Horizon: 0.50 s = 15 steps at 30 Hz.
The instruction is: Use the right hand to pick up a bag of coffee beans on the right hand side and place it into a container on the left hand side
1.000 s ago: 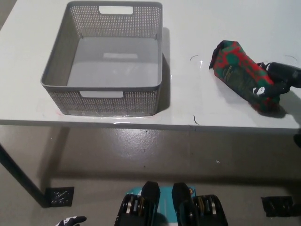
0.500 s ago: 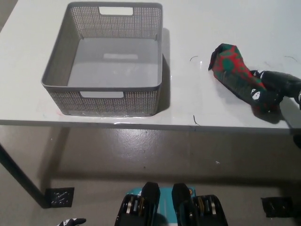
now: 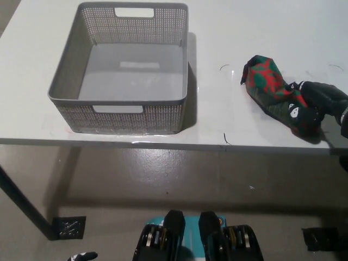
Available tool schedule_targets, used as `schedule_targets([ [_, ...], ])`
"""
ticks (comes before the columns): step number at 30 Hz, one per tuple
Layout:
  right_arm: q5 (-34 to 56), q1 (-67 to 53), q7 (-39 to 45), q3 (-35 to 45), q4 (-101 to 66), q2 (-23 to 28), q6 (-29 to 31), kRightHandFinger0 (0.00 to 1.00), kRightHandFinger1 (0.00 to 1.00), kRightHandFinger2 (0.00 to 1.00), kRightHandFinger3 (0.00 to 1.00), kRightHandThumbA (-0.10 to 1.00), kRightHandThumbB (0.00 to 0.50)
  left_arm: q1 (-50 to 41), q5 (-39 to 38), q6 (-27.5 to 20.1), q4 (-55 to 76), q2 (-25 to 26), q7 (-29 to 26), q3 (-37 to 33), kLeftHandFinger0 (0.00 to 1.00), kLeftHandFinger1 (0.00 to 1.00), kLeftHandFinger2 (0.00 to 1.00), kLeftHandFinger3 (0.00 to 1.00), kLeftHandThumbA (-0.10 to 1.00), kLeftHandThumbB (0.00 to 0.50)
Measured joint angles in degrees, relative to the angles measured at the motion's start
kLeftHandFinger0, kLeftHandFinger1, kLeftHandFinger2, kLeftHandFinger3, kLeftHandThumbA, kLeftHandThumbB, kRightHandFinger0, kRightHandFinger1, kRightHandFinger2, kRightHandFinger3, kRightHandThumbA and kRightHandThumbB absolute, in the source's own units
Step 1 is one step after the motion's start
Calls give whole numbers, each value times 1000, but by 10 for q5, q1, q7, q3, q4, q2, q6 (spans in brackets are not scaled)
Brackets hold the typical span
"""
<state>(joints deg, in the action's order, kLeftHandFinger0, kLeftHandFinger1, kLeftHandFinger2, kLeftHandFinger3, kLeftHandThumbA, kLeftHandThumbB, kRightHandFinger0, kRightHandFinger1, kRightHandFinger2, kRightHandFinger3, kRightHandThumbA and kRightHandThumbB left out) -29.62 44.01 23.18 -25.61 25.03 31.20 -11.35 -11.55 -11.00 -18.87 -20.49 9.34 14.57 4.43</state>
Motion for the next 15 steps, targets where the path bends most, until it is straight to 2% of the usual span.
schedule_targets([
  [2,0,0,-1,0,0,0,1,719,694,703,486,-100,297,0,-1,-2,-3,0,1,0,1000,594,771,721,802,500],
  [8,0,-1,-2,2,2,0,3,742,720,727,502,-100,294,-4,-1,-3,-4,-1,2,0,1000,591,768,723,822,500],
  [12,0,-1,-5,4,5,0,3,577,577,633,502,-100,291,-6,-1,-4,-5,-2,3,0,1000,582,776,738,847,500],
  [15,0,2,-7,12,15,0,6,533,548,617,511,-100,301,-6,0,-4,-5,-2,3,-1,1000,590,803,753,867,500],
])
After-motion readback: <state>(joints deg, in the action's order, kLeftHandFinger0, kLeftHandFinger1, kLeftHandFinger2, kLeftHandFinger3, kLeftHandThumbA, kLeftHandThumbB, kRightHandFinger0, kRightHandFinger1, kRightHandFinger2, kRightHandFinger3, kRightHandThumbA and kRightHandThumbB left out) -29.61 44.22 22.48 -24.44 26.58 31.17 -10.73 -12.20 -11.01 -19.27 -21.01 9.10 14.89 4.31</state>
